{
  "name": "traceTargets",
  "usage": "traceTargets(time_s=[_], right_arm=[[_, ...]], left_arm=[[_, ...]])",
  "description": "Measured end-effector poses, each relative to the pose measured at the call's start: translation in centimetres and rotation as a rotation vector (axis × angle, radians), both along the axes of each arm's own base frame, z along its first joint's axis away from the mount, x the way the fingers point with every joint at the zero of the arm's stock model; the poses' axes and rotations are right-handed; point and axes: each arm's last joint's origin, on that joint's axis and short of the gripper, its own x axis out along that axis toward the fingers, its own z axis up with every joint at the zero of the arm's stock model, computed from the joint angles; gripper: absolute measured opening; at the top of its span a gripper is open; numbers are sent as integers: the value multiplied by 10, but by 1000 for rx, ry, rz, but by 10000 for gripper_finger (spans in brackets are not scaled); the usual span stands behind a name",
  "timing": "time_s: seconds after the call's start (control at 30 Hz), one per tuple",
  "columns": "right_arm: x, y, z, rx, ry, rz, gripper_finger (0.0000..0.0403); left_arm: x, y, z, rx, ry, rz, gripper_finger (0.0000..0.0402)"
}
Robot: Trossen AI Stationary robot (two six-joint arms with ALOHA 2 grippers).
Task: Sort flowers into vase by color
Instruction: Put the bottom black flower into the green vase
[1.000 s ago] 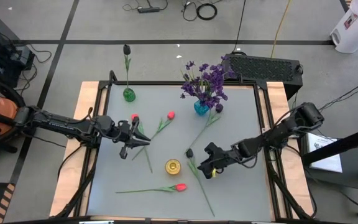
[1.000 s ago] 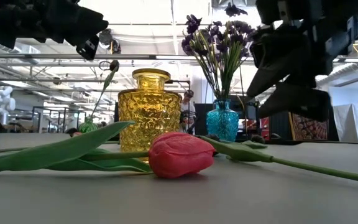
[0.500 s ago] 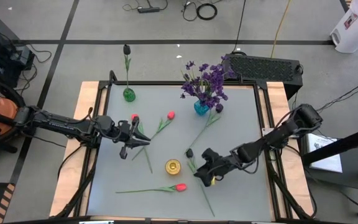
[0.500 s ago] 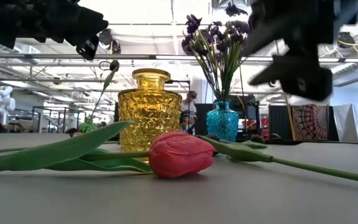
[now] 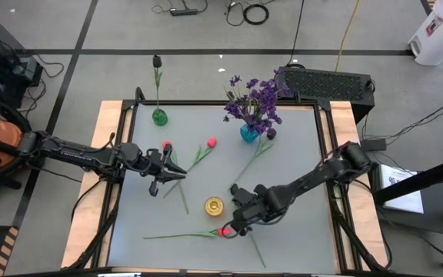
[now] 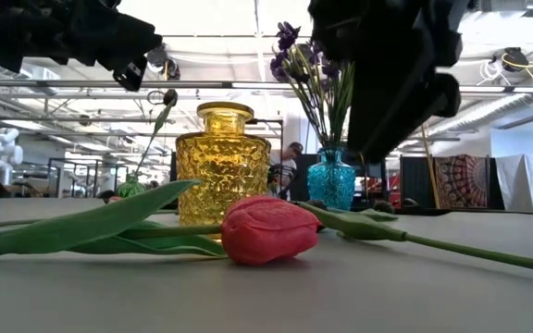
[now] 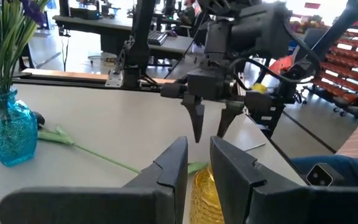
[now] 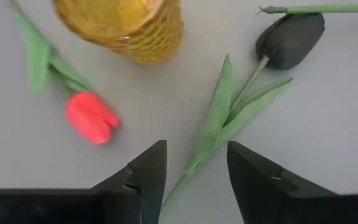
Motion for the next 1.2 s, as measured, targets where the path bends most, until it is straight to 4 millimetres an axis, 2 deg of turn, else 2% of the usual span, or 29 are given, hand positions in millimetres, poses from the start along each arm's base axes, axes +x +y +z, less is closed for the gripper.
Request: traceTargets(time_s=[0.33, 0.67, 0.97, 1.2], right_arm=[[13, -6, -28, -8, 88, -46, 160], [15, -7, -29, -4, 85, -79, 160], [17, -5, -46, -9, 128, -76, 160], [17, -5, -48, 1, 136, -70, 160]], left_arm=[[0, 0, -2, 6, 16, 0, 75], [0, 0, -2, 7, 16, 0, 75], [0, 0, -2, 5, 17, 0, 75], [0, 0, -2, 4, 16, -1, 75]])
